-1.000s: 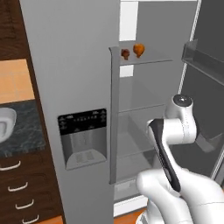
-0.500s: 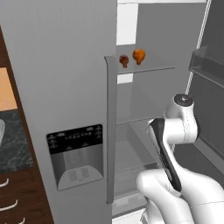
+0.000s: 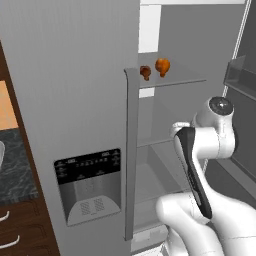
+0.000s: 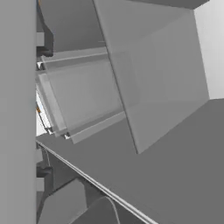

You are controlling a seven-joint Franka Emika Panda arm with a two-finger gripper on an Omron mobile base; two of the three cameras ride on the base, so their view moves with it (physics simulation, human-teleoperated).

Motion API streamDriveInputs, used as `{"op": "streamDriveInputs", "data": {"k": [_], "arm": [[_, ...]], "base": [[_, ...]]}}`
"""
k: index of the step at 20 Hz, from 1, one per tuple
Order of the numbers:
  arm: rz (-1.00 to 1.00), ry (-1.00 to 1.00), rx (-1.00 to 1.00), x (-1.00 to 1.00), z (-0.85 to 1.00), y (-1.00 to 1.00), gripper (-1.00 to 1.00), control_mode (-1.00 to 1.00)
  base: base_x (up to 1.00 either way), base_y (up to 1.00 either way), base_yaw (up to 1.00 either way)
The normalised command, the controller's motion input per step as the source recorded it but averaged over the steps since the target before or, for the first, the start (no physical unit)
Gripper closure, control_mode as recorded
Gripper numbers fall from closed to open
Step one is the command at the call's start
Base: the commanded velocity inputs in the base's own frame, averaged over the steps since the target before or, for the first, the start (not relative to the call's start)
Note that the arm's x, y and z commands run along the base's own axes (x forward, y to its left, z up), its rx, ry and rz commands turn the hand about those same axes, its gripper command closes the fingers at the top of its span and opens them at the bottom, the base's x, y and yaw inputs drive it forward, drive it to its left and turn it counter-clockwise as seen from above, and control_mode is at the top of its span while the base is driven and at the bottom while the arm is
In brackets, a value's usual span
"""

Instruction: Place one squash and one chicken drumstick in each tupperware on the nearby counter, to pack two identical lunches.

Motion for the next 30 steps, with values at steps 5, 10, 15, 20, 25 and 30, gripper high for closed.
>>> {"op": "streamDriveInputs", "data": {"k": [5,10,15,20,25,30], "arm": [[0.00,-0.43,0.00,-0.19,1.00,-0.02,-1.00,-1.00],[0.00,-0.32,-0.06,-0.05,1.00,0.00,-1.00,-1.00],[0.02,-0.16,-0.03,0.00,1.00,0.00,-1.00,-1.00],[0.11,0.02,0.00,0.00,0.99,0.07,-1.00,-1.00],[0.04,0.08,-0.03,0.11,0.18,0.14,-1.00,-1.00],[0.00,0.03,0.00,0.90,-0.28,0.00,-1.00,-1.00]], "base": [[0.00,0.00,0.00],[0.00,0.00,0.00],[0.00,0.00,0.00],[0.00,0.00,0.00],[0.00,0.00,0.00],[0.00,0.00,0.00]]}}
